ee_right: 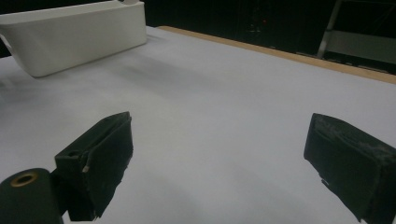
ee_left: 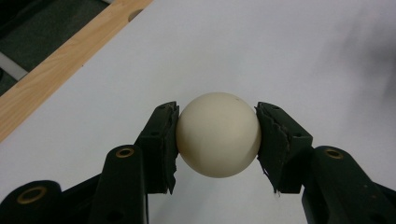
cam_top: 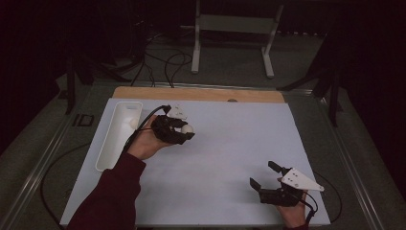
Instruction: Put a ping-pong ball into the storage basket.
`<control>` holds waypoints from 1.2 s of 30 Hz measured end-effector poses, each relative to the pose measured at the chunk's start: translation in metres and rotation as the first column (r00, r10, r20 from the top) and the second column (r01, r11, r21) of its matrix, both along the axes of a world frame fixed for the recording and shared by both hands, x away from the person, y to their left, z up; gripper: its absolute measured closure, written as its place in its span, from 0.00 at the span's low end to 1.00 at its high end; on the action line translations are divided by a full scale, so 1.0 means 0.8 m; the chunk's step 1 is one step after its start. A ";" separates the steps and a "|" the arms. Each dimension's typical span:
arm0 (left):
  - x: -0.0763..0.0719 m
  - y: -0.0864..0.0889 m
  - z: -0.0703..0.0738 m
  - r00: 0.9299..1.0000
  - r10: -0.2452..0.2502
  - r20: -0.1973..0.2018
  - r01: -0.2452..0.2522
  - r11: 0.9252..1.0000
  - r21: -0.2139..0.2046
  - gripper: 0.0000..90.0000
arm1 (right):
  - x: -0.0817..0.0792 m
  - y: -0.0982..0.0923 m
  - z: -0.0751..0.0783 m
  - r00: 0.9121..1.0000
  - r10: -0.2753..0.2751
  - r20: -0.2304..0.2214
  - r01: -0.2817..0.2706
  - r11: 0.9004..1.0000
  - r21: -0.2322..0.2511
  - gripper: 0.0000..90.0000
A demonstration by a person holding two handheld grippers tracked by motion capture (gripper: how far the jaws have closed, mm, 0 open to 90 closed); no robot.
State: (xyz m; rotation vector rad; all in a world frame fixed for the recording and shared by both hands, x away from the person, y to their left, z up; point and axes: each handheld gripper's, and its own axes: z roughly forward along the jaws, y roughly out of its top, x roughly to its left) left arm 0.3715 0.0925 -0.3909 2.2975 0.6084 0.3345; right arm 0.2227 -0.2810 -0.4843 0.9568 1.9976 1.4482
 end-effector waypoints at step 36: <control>-0.011 0.020 0.011 1.000 -0.006 0.018 0.006 1.000 0.001 0.57 | -0.001 0.000 0.001 1.000 -0.006 0.005 0.006 1.000 0.004 0.09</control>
